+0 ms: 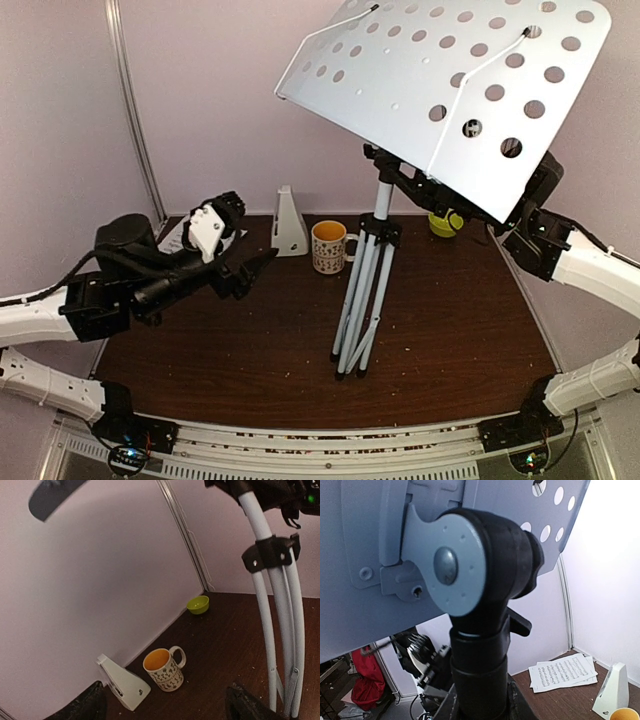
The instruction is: Set up the instrument practice props
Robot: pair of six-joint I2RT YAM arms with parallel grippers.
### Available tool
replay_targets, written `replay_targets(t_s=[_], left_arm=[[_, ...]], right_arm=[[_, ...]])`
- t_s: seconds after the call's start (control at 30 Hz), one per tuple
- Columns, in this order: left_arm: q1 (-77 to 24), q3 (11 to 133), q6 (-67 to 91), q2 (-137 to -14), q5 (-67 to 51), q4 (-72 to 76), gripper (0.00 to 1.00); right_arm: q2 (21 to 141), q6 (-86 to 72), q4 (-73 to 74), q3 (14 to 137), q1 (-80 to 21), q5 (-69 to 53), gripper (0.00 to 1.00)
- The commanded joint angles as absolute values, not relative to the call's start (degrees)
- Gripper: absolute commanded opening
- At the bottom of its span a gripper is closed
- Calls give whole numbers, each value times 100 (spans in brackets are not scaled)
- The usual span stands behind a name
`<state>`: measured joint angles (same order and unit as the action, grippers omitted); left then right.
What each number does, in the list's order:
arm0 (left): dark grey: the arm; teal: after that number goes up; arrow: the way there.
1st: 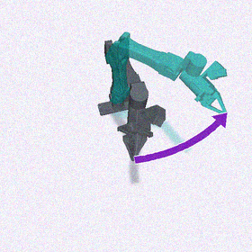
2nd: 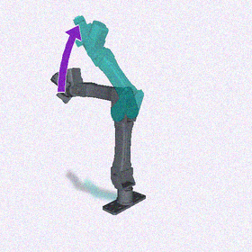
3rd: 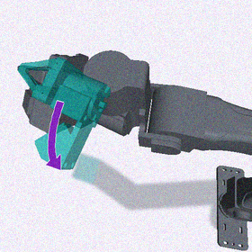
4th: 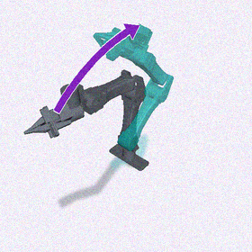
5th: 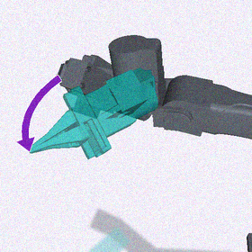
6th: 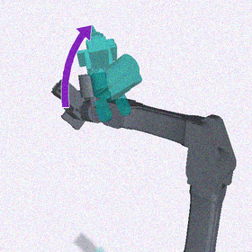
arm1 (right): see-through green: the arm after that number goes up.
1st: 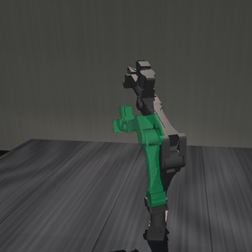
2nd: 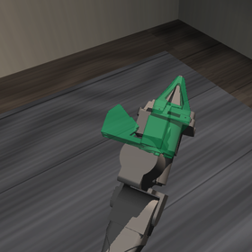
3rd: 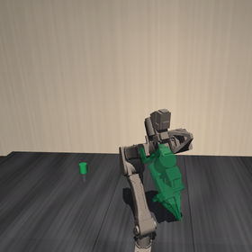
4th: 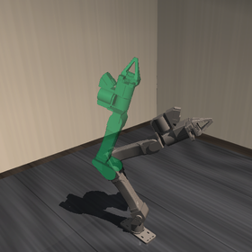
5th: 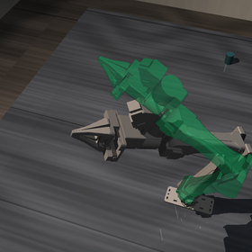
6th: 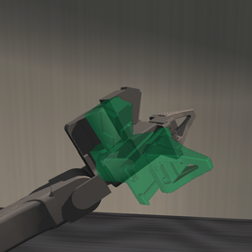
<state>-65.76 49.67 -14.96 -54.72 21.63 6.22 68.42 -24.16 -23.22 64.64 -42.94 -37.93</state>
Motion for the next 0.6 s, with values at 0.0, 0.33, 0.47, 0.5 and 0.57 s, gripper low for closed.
replay_targets(t_s=[0.0, 0.33, 0.47, 0.5, 0.57], left_arm=[[-6521, 4791, -319, -5927, 1805, 1306, 83], [-6714, 4784, 97, -6878, 508, 2309, 72], [-6730, 4888, 172, -7137, 320, 2426, 71], [-6737, 4948, 178, -7209, 297, 2407, 70], [-6749, 5082, 186, -7367, 301, 2347, 68]], right_arm=[[6263, -2568, -4301, 6634, -4282, -3908, 0], [5882, -2659, -4413, 6440, -4280, -4125, 0], [5875, -2691, -4420, 6405, -4280, -4066, 0], [5875, -2701, -4419, 6400, -4282, -4055, 0], [5903, -2734, -4441, 6390, -4285, -4043, 0]])
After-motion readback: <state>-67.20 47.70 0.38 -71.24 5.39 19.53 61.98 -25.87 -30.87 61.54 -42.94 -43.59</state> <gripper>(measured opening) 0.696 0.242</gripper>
